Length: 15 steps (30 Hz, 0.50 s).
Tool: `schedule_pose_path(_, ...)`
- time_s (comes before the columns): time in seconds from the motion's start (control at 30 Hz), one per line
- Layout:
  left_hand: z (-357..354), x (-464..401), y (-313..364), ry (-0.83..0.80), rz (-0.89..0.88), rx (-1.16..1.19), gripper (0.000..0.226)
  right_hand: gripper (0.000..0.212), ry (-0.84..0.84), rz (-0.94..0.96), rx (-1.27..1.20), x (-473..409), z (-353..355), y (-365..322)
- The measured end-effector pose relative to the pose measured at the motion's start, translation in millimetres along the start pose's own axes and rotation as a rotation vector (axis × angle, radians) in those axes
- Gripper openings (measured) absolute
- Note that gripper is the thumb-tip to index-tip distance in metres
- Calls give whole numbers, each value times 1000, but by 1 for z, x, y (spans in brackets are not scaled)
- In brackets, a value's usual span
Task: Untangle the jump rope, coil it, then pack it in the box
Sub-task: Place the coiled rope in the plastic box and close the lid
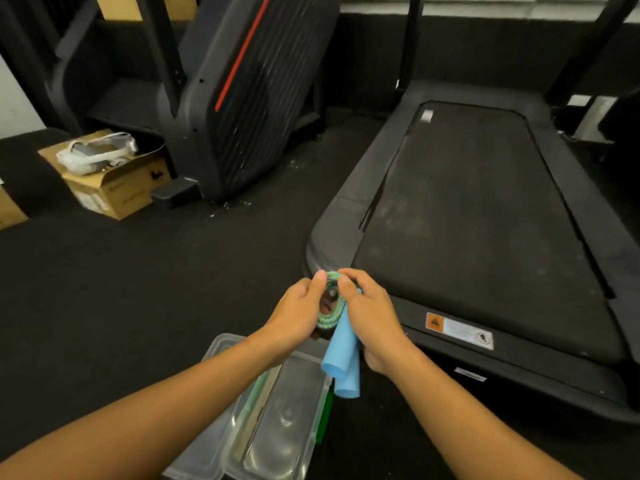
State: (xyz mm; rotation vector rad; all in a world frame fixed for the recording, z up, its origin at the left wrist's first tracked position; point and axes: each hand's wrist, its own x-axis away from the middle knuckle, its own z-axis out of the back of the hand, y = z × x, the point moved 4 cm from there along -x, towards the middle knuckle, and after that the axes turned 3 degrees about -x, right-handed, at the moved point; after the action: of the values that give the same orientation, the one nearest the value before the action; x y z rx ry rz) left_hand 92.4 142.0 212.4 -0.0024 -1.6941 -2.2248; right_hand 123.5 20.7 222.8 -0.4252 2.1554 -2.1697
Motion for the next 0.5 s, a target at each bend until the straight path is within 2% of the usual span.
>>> schedule_pose_path(0.13, 22, -8, -64, -24, 150, -5, 54, 17, -15, -139, -25, -8, -41, 66)
schedule_pose_path(0.27, 33, -14, -119, -53, 271, -67, 40, 17, -3, -295, -54, -12, -67, 128)
schedule_pose_path(0.37, 30, -18, -163, -73, 357, -29, 24, 15, 65, -398, -62, -11, -76, 176)
schedule_pose_path(0.43, 25, -19, -184, -75, 393, 40, 22, 16, 105, -454, -57, -10, -78, 205)
schedule_pose_path(0.5, 20, -21, -205, -88, 391, 13, 24, 17, 117, -476, -20, -11, -79, 228)
